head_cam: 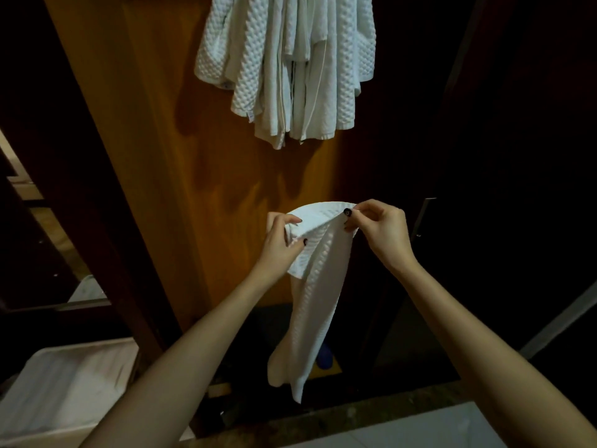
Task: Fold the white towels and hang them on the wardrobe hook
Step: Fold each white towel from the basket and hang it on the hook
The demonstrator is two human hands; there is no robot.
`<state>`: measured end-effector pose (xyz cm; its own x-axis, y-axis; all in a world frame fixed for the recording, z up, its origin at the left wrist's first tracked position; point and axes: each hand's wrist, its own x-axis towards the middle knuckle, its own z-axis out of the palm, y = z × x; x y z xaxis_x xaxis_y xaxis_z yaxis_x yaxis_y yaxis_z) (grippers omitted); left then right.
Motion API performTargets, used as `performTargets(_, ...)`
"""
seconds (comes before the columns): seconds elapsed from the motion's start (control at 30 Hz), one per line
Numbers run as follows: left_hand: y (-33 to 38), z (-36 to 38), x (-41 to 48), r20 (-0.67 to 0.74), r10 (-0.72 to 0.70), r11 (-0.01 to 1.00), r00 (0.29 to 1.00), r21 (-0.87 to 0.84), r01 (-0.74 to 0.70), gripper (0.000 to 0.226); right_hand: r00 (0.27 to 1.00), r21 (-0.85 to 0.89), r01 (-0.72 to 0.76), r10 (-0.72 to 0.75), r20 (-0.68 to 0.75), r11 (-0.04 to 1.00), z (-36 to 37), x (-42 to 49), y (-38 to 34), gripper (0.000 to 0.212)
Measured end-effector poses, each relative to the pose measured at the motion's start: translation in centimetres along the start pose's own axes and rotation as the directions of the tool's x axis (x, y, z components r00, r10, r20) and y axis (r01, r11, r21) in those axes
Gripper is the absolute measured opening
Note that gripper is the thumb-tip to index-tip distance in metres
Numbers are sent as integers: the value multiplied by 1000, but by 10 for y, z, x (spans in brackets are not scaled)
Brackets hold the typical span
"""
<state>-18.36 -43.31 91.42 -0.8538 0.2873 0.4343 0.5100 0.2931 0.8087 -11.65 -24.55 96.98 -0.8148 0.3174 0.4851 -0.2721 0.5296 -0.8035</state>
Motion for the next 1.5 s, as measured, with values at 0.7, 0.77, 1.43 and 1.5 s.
performTargets(0.7,-9,9,-11,268,-64,994,961,-66,84,12,992,-5,-52,51,-112,999,-33,-3,14,14)
performTargets(0.77,-8,14,-13,300,-59,996,952,-51,78,11,990,17,-46,48,-136,999,-37,-2,13,14)
performTargets(1.43,30,73,-23,-27,66,977,997,-201,-70,7,949,38,45,-31,-312,998,-52,-3,10,12)
performTargets(1.5,26,65,-21,-48,70,978,996,-193,-79,8,950,30,48,-36,-311,998,-52,-3,11,14)
